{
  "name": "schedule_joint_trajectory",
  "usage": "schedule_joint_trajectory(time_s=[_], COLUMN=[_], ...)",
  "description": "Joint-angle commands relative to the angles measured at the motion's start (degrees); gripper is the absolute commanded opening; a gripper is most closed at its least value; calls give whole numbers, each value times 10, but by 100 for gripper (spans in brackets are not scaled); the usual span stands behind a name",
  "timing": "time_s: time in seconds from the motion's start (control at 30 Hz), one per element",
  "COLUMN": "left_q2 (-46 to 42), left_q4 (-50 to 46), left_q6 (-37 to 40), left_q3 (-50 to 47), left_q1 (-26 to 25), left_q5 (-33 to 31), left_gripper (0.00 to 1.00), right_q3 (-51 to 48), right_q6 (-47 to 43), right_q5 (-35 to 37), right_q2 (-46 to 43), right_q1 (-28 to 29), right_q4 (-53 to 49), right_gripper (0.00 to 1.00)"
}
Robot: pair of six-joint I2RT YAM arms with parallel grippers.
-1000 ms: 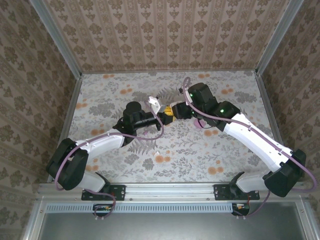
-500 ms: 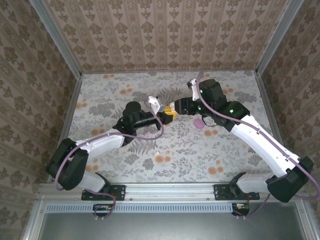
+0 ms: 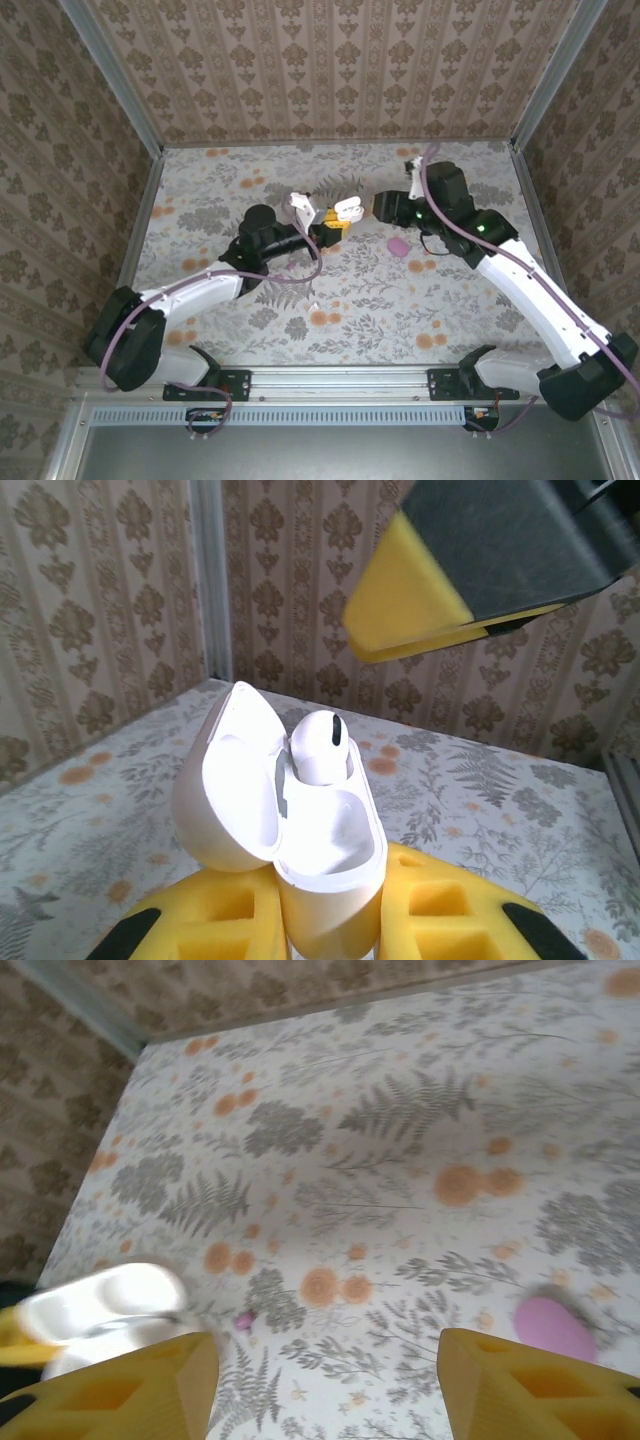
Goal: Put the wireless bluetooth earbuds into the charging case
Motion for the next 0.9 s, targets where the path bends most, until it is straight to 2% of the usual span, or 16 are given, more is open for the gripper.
schedule_joint_trajectory(time_s=[0.0, 0.17, 0.27, 0.37, 0.5, 0.67, 0.87], left_q2=[-42, -119, -178, -231, -291, -337, -379], left_q4=[-5, -40, -83, -139, -177, -236, -263], left_q6=[29, 58, 94, 111, 127, 144, 147], left_q3=[-27, -66, -84, -88, -101, -98, -109], left_q1=[13, 33, 40, 51, 55, 60, 61], left_q5=[-50, -114, -151, -163, -186, -191, -196], left_gripper=[3, 2, 2, 3, 3, 3, 3], right_q3=[-23, -32, -48, -52, -73, -49, -30], right_q6=[26, 22, 35, 59, 121, 165, 200], right_q5=[-26, -98, -128, -157, -209, -209, -192], right_q2=[-13, 41, 84, 142, 208, 292, 351], right_q1=[-30, -30, -11, 27, 96, 176, 229], right_q4=[-9, -54, -55, -50, 29, 63, 73], right_gripper=[60, 57, 54, 52, 53, 53, 55])
